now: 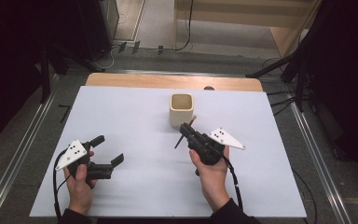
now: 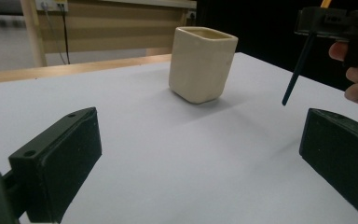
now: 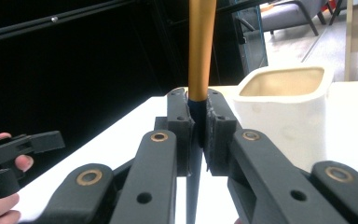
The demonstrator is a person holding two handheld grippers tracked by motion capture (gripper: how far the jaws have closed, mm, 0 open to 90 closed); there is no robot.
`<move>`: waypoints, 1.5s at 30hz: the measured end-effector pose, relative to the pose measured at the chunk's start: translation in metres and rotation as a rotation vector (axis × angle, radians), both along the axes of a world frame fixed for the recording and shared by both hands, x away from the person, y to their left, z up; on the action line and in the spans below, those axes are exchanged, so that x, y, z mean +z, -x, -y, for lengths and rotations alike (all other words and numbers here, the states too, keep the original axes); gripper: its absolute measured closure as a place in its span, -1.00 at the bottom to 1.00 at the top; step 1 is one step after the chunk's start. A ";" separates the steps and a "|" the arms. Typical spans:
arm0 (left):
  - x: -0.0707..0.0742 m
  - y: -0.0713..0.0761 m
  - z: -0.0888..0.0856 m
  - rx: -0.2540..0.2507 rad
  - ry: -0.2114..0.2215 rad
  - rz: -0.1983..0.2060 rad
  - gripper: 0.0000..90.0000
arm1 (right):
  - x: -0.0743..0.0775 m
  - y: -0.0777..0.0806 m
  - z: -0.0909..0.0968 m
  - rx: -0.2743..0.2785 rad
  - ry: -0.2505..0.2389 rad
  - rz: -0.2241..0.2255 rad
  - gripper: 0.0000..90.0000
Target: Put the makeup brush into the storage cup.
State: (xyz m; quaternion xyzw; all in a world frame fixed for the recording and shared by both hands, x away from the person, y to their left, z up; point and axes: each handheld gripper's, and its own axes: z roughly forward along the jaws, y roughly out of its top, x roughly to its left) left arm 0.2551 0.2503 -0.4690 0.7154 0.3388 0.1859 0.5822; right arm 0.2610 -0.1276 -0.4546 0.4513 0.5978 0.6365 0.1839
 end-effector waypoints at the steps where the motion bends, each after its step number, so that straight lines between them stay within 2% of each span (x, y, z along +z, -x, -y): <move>1: 0.000 0.001 -0.002 0.001 0.001 -0.003 -1.00 | 0.001 0.000 0.000 0.000 0.005 0.002 0.88; 11: -0.002 0.007 -0.018 0.022 0.017 -0.004 -1.00 | 0.011 -0.011 0.008 -0.034 0.042 0.026 0.88; 24: -0.004 0.016 -0.032 0.030 0.006 -0.004 -1.00 | 0.030 -0.029 0.007 -0.047 0.093 0.059 0.88; 29: -0.004 0.019 -0.038 0.048 0.000 0.009 -1.00 | 0.034 -0.036 0.007 -0.054 0.112 0.064 0.88; 45: -0.008 0.018 -0.041 0.050 -0.004 -0.005 -1.00 | 0.043 -0.057 0.015 -0.096 0.120 0.079 0.88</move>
